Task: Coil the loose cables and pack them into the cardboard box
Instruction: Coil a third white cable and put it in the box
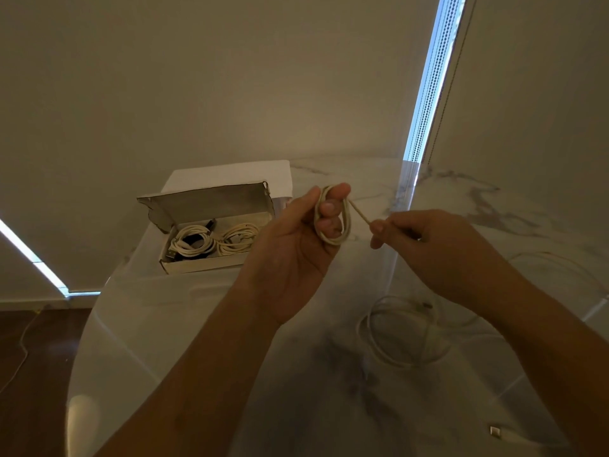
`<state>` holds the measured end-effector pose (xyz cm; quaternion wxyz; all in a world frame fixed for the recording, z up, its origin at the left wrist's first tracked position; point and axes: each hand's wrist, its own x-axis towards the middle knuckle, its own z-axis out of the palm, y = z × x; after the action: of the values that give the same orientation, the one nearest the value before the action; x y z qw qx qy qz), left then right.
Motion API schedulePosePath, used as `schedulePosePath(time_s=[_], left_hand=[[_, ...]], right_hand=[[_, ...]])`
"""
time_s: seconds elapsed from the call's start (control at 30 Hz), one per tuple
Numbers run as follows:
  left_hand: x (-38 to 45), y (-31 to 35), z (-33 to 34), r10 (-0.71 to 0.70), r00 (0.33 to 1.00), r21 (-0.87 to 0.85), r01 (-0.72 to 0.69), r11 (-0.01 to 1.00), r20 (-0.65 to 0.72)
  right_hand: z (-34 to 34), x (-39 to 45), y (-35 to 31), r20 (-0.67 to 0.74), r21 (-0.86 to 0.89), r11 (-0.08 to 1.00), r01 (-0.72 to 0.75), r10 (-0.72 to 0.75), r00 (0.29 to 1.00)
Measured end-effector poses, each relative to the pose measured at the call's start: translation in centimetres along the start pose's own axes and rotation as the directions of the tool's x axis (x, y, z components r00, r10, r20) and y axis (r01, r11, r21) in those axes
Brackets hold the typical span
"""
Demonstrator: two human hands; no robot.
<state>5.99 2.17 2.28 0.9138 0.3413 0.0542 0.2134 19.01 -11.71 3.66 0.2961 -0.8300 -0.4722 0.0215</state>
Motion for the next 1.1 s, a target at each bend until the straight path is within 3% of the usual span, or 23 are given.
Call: schedulePosePath(time_s=[0.33,0.5,0.63,0.83,0.93,1.1], left_hand=[[0.7,-0.2,-0.9,0.253,0.938,0.098,-0.236,0.967,-0.235],[1.0,-0.1,-1.2,0.355,0.887,0.239,-0.291,0.926,-0.296],[0.8,-0.5,-0.9,0.356,0.895,0.353,-0.253,0.901,-0.269],[0.2,-1.6,-1.1,0.338,0.937,0.777,-0.147,0.612,-0.09],[0.1,-1.6,-0.7,0.272,0.962,0.858,-0.119,0.499,-0.025],[-0.4,-1.6,0.1,0.188,0.982,0.898,-0.104,0.428,0.024]], right_hand=[[2.2,-2.4,-2.8,0.126,-0.144,0.972,0.185,-0.167,0.978],[1.7,-3.1,-3.8,0.146,-0.149,0.95,0.274,-0.253,0.956],[1.8,-3.0,-3.6,0.077,-0.103,0.926,0.363,-0.357,0.931],[0.5,-2.3,-2.9,0.018,0.092,0.951,0.294,-0.297,0.955],[-0.3,-1.8,-2.3,-0.007,0.115,0.954,0.278,-0.279,0.96],[-1.5,-1.3,-1.7,-0.089,0.055,0.955,0.292,-0.286,0.954]])
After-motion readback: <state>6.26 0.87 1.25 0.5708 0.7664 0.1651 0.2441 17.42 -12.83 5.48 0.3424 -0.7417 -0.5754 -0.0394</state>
